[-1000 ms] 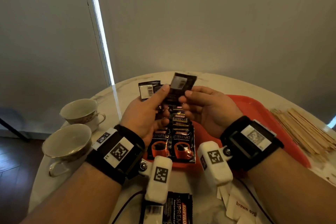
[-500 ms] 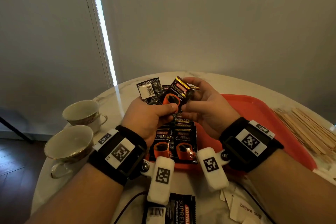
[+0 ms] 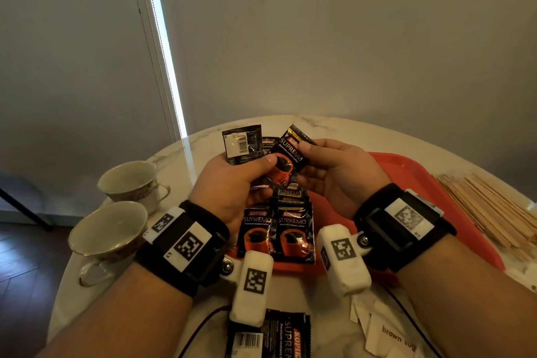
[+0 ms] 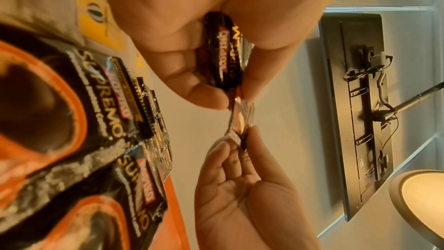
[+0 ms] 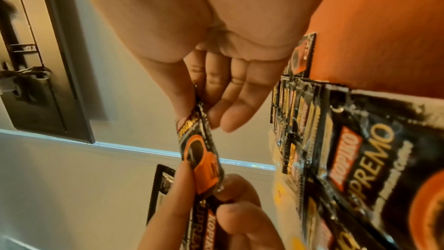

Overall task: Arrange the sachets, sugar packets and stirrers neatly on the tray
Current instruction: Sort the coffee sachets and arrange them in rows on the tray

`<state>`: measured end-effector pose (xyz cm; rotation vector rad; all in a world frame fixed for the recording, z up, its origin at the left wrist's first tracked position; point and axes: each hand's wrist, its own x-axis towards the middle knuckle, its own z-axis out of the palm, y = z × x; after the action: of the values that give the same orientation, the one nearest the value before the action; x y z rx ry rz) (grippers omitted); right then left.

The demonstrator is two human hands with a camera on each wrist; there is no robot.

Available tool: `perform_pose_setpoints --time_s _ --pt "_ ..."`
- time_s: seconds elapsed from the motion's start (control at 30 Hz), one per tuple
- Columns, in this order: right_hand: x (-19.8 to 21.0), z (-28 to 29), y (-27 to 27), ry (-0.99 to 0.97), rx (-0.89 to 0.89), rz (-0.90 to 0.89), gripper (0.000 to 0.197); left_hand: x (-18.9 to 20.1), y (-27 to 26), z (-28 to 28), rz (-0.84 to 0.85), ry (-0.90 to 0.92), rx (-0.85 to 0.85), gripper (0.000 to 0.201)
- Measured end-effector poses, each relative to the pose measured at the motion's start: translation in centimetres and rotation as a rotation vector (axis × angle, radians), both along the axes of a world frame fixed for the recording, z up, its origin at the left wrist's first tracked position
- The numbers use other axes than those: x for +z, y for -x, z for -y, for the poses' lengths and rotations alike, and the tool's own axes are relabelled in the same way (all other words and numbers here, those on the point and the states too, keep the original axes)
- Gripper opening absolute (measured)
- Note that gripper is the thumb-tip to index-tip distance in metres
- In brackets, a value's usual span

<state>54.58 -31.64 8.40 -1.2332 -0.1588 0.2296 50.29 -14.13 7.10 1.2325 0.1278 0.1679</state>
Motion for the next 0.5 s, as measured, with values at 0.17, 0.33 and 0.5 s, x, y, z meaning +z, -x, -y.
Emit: perform_pose_setpoints --time_s 0.17,0.33,0.5 --pt "-0.2 -0.4 0.2 -0.044 -0.057 -0.046 0.018 0.0 0.1 0.3 0.001 0.024 -0.006 0.022" --pt "0.1 -0.4 0.6 0.023 0.047 0.023 0.019 0.0 0.1 0.1 -0.020 0.077 0.026 0.020" --pt "0.9 0.8 -0.7 -0.011 -0.214 -0.012 0.020 0.3 0.0 0.2 -0.051 0.141 0.032 0.018"
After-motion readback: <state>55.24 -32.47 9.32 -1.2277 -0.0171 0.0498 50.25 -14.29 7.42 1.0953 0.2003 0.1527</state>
